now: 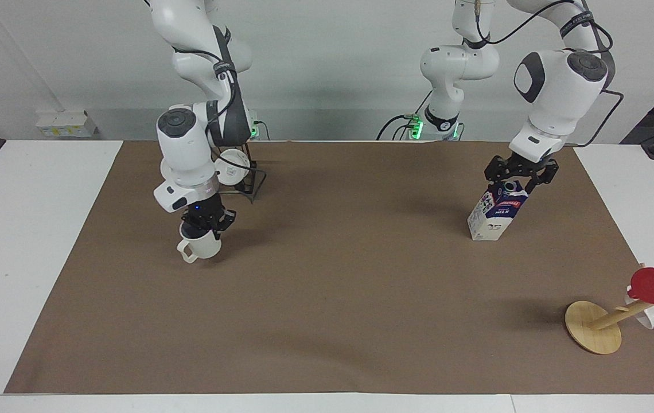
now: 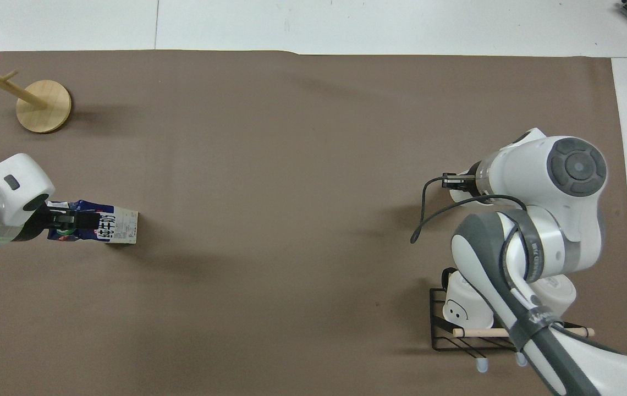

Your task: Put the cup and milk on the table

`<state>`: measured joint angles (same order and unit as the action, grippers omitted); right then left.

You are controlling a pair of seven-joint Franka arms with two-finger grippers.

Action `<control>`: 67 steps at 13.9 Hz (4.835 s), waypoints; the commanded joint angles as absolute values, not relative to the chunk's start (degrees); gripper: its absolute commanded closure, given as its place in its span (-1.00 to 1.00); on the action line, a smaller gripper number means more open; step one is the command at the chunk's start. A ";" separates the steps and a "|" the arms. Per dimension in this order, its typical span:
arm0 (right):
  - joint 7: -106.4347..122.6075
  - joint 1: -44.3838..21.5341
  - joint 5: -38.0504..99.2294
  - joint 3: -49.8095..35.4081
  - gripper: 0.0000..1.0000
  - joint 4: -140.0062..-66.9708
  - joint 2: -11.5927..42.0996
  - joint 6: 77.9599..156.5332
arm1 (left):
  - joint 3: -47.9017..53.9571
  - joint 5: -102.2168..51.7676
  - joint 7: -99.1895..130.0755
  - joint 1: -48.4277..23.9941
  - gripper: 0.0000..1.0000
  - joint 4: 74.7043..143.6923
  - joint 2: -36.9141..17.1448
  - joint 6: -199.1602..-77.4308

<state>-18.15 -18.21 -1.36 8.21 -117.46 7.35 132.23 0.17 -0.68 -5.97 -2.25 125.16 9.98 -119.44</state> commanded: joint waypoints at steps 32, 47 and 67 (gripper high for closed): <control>-58.27 -43.51 -3.52 7.91 1.00 -99.93 24.35 133.33 | -0.18 0.62 2.89 -5.97 0.29 116.37 10.37 -110.48; -58.89 -43.77 -4.57 8.17 -1.00 -100.72 23.56 132.64 | 0.09 -0.61 10.36 -11.24 0.31 116.02 10.28 -110.30; -18.57 -22.25 -1.23 8.52 -1.00 -101.60 -1.84 100.39 | 0.18 -1.41 30.75 -29.35 0.45 104.33 -5.44 -114.96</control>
<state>-23.00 -25.23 -2.93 9.04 -99.90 0.33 102.50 1.13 -1.48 28.43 -27.42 106.04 -3.56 -114.28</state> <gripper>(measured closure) 0.000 0.581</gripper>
